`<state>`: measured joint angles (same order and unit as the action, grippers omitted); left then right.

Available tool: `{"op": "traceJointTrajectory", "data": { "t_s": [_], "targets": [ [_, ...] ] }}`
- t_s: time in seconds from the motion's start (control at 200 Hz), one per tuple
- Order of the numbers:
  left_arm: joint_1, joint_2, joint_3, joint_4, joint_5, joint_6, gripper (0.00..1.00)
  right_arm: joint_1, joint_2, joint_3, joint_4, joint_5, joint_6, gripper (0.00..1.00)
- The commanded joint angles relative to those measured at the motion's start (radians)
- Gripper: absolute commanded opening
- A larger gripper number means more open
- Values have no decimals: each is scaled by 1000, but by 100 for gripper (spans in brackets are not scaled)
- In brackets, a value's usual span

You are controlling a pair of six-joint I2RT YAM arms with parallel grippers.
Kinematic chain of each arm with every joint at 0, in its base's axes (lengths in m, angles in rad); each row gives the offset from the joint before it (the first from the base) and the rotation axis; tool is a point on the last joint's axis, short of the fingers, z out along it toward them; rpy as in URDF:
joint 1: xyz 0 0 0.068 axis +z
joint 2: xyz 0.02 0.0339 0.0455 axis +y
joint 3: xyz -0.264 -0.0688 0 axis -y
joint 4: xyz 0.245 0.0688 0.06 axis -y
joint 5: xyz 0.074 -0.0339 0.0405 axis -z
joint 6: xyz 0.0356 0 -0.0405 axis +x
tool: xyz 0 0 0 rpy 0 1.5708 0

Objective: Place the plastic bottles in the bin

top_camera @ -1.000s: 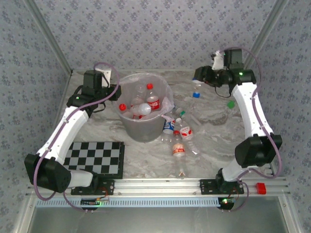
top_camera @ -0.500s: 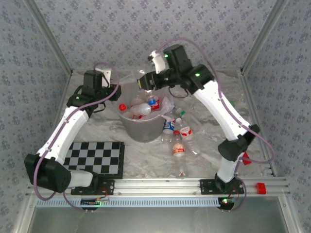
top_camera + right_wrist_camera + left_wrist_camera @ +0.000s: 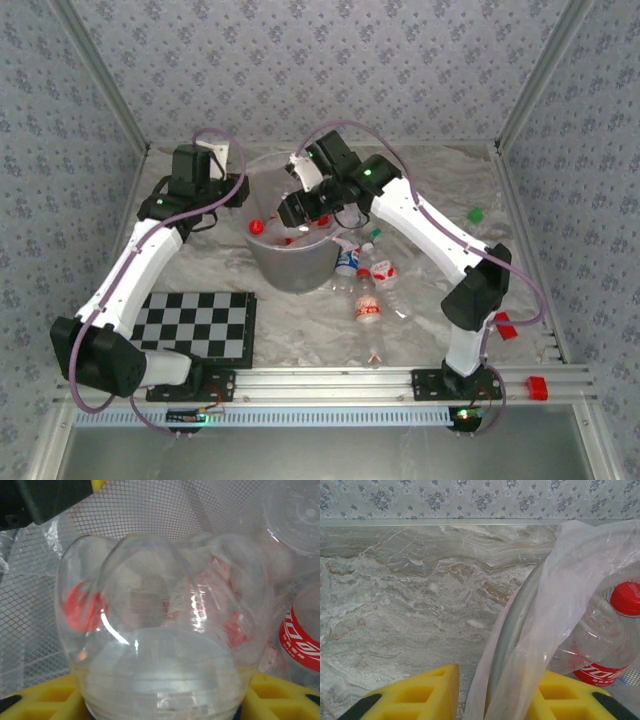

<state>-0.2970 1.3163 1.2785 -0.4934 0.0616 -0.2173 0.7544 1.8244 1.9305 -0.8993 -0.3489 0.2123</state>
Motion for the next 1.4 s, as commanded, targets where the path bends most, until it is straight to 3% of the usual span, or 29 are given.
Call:
{"op": "traceJointTrajectory", "data": {
  "t_s": [0.0,0.135,0.38,0.745,0.91,1.01,1.134,1.319,1.399],
  "targets": [
    [-11,33,-3,-75,-6,24,34,11,-40,-26,-31,15,-26,65],
    [-11,30,-3,-75,-8,23,34,10,-58,-12,-55,28,-41,74],
    [-11,31,-5,-74,-2,22,34,8,-104,12,-73,48,-47,75],
    [-11,27,-3,-74,-2,23,34,10,-105,13,-97,67,-44,58],
    [-11,24,-3,-75,-7,25,34,-1,-194,-27,-42,168,-51,57],
    [-11,23,-4,-76,-6,27,34,-5,-289,-68,-20,293,-76,60],
    [-11,21,-4,-75,-5,25,34,-57,-402,-145,-9,343,-63,66],
    [-11,23,-3,-74,-3,22,34,-200,-548,-336,-34,416,-10,80],
    [-11,26,-4,-76,-2,21,34,-296,-584,-421,-68,379,51,84]
  ]
}}
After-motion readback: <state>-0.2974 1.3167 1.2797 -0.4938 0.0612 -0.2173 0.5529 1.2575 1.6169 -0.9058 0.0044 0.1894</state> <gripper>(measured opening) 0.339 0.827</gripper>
